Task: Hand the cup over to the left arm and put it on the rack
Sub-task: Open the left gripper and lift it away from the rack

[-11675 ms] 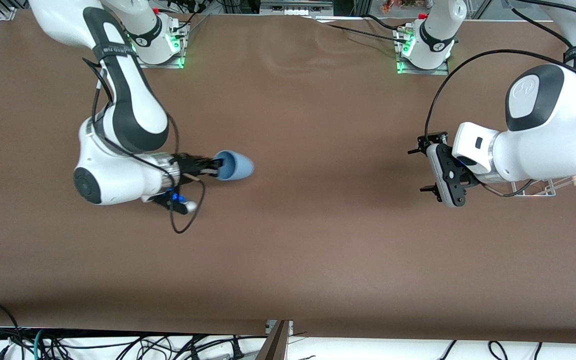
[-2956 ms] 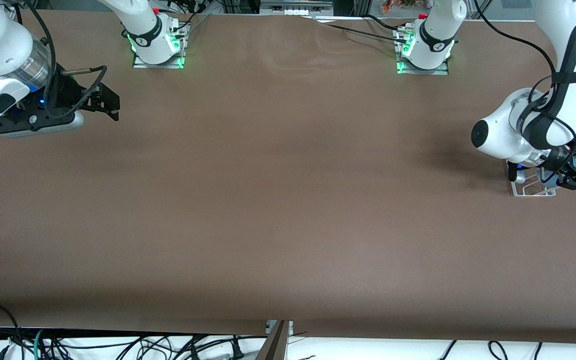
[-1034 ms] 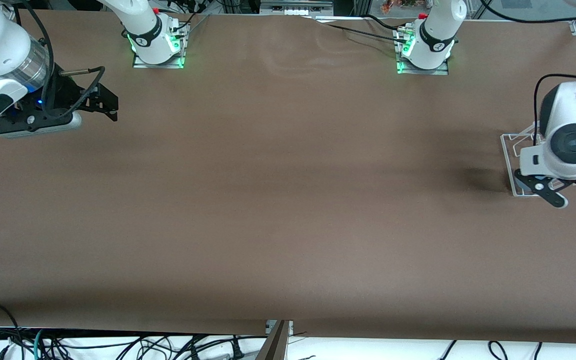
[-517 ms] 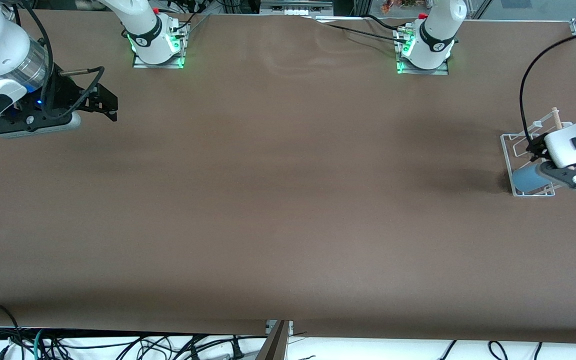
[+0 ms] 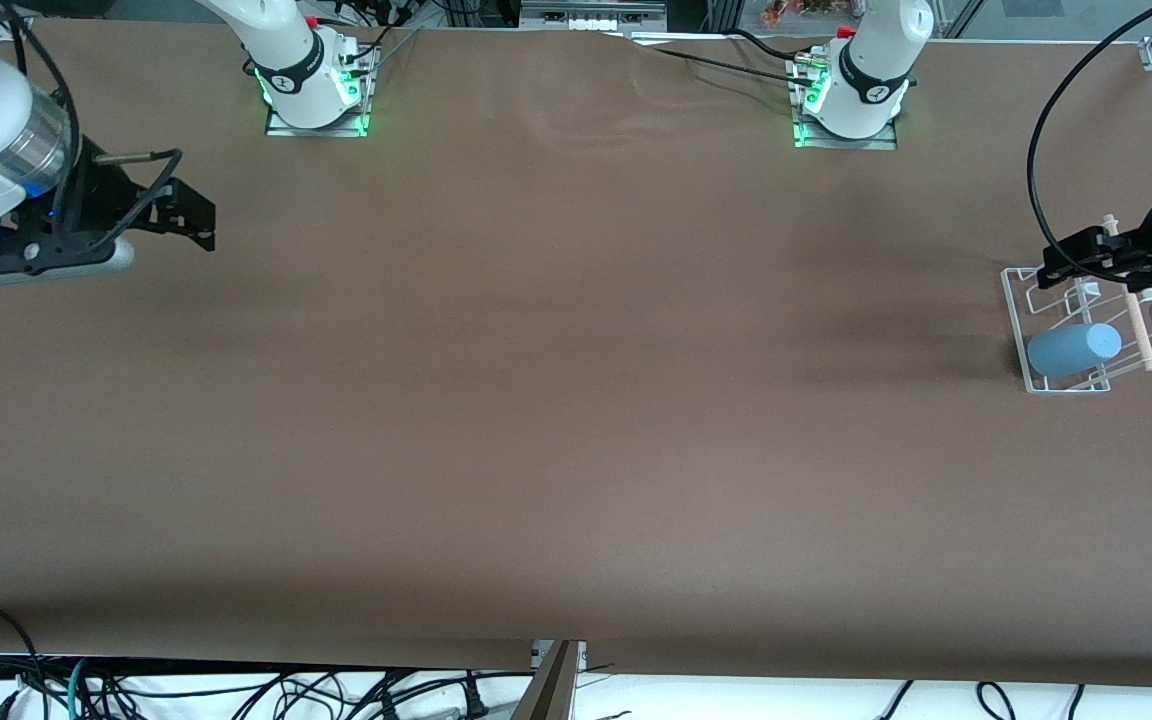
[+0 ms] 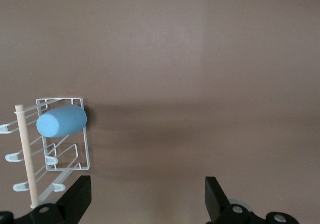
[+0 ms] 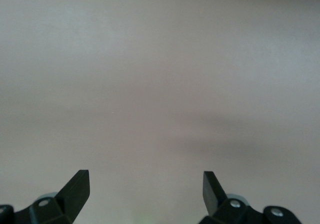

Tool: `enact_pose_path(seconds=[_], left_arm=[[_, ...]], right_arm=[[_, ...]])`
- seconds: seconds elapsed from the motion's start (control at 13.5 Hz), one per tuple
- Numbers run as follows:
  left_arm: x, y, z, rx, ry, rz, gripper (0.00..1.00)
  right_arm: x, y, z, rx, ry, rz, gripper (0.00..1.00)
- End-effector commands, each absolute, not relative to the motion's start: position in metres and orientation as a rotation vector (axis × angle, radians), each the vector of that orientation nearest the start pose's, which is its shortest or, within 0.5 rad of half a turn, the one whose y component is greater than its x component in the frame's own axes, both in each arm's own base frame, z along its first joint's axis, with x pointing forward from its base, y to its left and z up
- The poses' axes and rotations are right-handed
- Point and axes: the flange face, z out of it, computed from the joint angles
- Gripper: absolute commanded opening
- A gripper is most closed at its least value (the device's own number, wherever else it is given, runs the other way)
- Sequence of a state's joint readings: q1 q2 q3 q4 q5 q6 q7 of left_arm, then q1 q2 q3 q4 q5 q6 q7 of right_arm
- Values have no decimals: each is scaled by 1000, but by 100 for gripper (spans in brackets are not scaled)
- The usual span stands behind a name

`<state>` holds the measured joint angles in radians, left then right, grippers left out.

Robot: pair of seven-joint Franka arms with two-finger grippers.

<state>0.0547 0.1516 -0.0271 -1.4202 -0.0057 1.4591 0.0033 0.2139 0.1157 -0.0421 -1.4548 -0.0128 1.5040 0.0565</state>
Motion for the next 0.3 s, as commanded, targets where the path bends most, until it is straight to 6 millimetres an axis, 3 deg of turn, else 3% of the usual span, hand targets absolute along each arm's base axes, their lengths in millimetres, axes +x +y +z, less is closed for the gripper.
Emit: enact_pose_path(seconds=[0.0,0.22], left_arm=[[584,7,608,-3186,-79,199,100],[589,9,611,-3179,-83,220,100]], right_arm=[[583,80,599,-3132,-131,133,100],[582,84,604,-3128,-136,117,100]])
